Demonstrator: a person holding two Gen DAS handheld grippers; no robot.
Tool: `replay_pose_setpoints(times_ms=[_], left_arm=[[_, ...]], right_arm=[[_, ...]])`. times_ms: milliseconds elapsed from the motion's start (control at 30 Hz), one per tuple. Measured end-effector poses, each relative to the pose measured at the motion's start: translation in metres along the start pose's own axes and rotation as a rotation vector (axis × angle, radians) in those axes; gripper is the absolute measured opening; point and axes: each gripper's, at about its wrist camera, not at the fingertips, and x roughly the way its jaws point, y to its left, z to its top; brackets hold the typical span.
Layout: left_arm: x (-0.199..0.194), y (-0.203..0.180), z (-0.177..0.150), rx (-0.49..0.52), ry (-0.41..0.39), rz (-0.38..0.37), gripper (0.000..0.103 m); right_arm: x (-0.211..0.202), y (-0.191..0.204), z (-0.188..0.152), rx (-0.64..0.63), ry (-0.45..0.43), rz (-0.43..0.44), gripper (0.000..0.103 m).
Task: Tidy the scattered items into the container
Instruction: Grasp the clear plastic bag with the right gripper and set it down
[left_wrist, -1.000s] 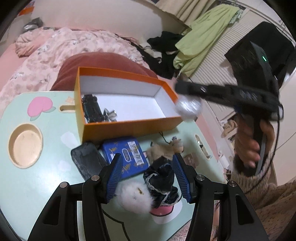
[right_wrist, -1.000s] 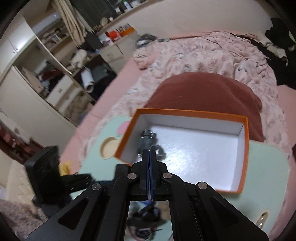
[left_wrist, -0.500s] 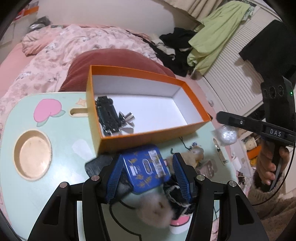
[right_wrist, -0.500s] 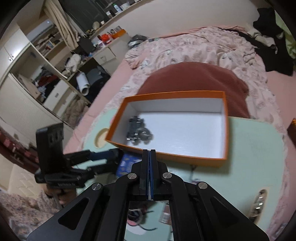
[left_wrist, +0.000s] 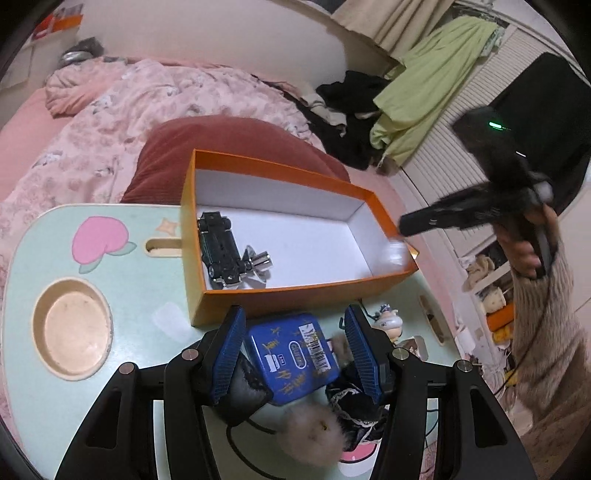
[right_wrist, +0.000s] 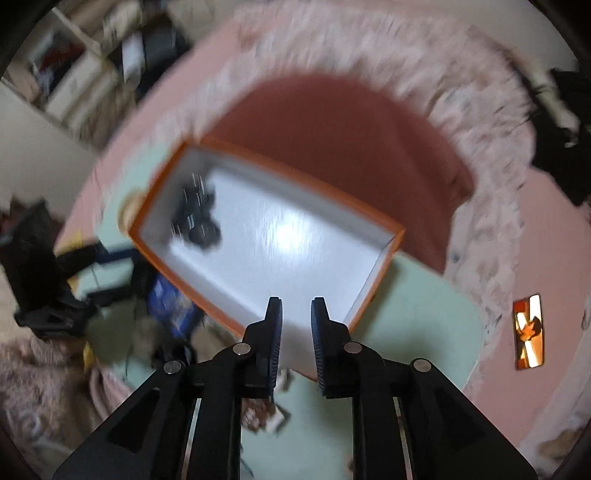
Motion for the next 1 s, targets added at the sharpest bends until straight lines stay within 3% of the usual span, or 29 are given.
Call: replay_pose_setpoints(times_ms=[133,200,233,267,333,533,600,700,767,867,1000], left_arm=[[-0.006,0.005,0.000,-0.012,-0.014,-0.015,0.055],[-0.007,0.007,0.000,-0.023,-0.015,-0.025,0.055],[-0.006,0.008,0.000,-0.028,-0.012,-0.030,0.055],[-0.006,0.008,0.001,-0.029,-0.011,-0.033,0.055],[-0.008,0.005,0.001,-0.024,-0.017,-0.034,0.055],[-0.013,0.000,-0.002,-0.009,-0.025,-0.040,0.055],[-0.014,-0.001,-0.002,-0.006,-0.024,-0.035,0.055],[-0.017,-0.003,-0.003,-0.004,-0.029,-0.030,0.055],[-0.018,-0.003,-0.003,-0.004,-0.031,-0.026,0.055],[-0.019,-0.004,-0.002,-0.007,-0.030,-0.018,0.055],[-0.022,-0.005,0.001,-0.001,-0.036,-0.010,0.055]], right_arm=[[0.001,-0.003,0.015,0.035,0.010,0.014,0.017],[-0.007,0.006,0.011,0.006,-0.032,0.021,0.017],[-0.009,0.010,0.008,0.004,-0.060,0.021,0.019],[-0.006,0.011,0.006,0.023,-0.065,0.018,0.027],[0.006,0.012,0.005,0.086,-0.048,-0.027,0.037],[0.055,0.024,0.006,0.155,0.078,-0.180,0.037],[0.068,0.024,0.007,0.169,0.097,-0.188,0.037],[0.078,0.024,0.007,0.153,0.090,-0.285,0.031],[0.072,0.023,0.004,0.150,0.038,-0.286,0.028],[0.054,0.019,-0.005,0.135,-0.044,-0.201,0.027],[0.009,0.027,-0.028,0.141,-0.269,-0.084,0.027]])
